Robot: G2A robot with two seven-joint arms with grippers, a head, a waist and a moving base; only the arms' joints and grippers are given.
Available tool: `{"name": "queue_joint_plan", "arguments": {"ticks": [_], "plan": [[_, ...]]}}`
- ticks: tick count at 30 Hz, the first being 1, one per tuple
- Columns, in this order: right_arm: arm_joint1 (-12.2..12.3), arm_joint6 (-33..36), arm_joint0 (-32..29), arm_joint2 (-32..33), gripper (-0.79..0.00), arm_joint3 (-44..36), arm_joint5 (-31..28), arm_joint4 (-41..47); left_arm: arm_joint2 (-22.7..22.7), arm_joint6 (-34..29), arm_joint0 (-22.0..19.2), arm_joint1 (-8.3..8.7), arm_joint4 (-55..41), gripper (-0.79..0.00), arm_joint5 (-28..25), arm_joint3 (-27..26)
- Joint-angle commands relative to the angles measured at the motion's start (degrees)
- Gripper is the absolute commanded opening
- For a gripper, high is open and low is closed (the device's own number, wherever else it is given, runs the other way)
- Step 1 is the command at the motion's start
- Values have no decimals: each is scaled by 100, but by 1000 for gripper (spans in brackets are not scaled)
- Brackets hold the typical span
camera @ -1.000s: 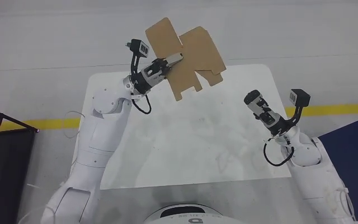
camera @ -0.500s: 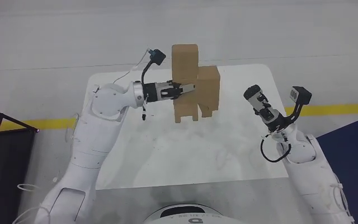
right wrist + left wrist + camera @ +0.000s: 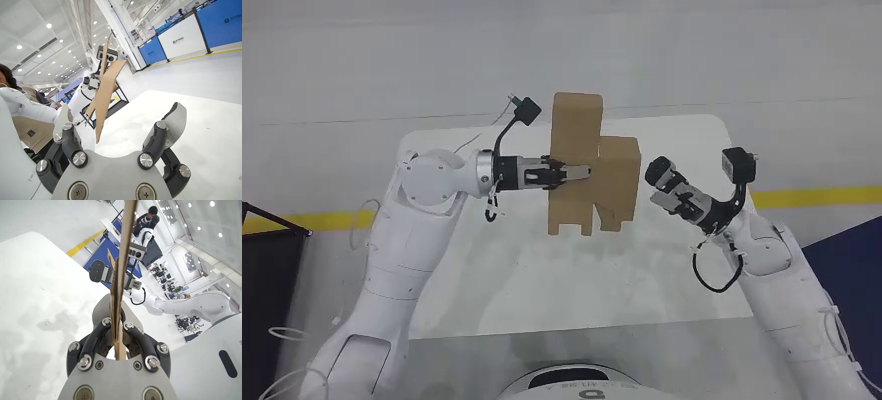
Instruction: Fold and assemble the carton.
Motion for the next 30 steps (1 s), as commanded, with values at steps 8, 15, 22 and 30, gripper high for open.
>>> {"name": "queue_joint_plan", "arguments": {"ticks": [8, 15, 22, 30], "plan": [[29, 684, 295, -342, -314, 67, 179, 407, 113, 104, -24, 64, 338, -785, -22, -157], [54, 1195, 402, -612, -785, 247, 240, 1275, 188, 216, -138, 94, 365, -662, -44, -81], [68, 1559, 544, -729, -785, 630, 464, 2517, 197, 375, -82, 135, 291, 0, -83, -11], [48, 1515, 683, -696, -785, 949, 737, 3151, -474, 758, 272, 286, 255, 0, -117, -15]]}}
